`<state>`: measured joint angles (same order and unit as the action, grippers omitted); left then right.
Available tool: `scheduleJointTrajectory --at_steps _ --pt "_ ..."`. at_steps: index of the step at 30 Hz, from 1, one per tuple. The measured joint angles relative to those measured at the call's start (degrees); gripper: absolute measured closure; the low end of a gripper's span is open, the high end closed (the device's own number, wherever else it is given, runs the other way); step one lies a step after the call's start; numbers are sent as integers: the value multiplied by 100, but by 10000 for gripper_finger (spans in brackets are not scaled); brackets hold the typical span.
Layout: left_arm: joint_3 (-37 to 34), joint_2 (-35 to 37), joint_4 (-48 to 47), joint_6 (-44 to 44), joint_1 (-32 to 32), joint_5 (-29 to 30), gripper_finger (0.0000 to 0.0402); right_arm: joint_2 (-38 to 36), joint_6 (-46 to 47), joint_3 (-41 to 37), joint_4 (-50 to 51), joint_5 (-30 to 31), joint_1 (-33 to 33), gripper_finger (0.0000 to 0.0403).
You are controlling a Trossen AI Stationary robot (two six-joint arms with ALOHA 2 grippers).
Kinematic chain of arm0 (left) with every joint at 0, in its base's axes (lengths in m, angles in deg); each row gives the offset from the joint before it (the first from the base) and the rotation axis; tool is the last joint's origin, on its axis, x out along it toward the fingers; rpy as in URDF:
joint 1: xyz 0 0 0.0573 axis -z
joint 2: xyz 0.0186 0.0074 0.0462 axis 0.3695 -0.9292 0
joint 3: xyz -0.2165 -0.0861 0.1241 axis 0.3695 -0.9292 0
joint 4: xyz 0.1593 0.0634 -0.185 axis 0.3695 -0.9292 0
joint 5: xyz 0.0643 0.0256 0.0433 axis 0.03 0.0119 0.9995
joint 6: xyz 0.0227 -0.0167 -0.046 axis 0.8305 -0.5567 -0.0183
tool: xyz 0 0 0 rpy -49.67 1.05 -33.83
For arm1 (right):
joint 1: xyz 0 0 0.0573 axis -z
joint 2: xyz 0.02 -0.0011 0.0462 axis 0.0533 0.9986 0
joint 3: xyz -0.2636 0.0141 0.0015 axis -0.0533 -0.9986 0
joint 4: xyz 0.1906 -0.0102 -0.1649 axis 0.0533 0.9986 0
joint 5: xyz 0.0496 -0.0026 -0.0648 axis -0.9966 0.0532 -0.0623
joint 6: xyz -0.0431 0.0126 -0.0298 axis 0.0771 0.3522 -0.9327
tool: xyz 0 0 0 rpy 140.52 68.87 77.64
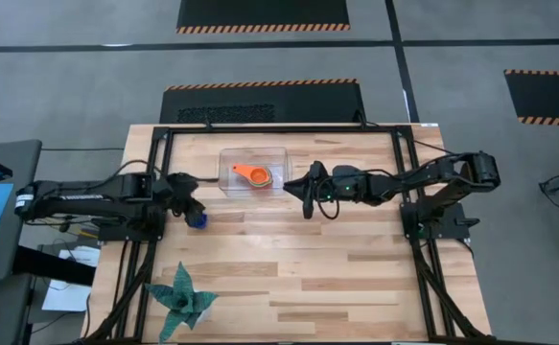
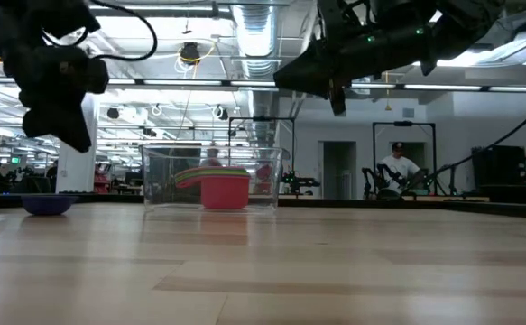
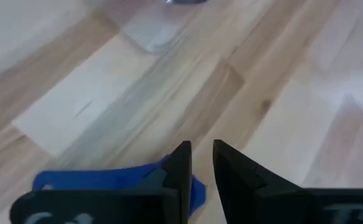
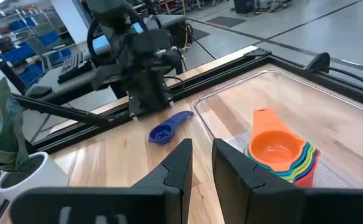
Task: Nest measuring cups in basket
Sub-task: Stack the dark blue measuring cup on top of the orange measuring cup into the transparent bin
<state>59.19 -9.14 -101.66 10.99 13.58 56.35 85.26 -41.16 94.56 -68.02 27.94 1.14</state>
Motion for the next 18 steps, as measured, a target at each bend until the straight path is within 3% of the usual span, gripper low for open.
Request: scheduleJointTrajectory --at_steps 6,13,18 --pt "390 -40 -528 839 301 -408 350 0 388 0 276 28 51 316" --pt "480 -521 -845 1149 783 335 350 0 769 0 628 47 86 316" --pt "498 -1266 -651 1180 869 40 350 0 771 0 727 49 84 316"
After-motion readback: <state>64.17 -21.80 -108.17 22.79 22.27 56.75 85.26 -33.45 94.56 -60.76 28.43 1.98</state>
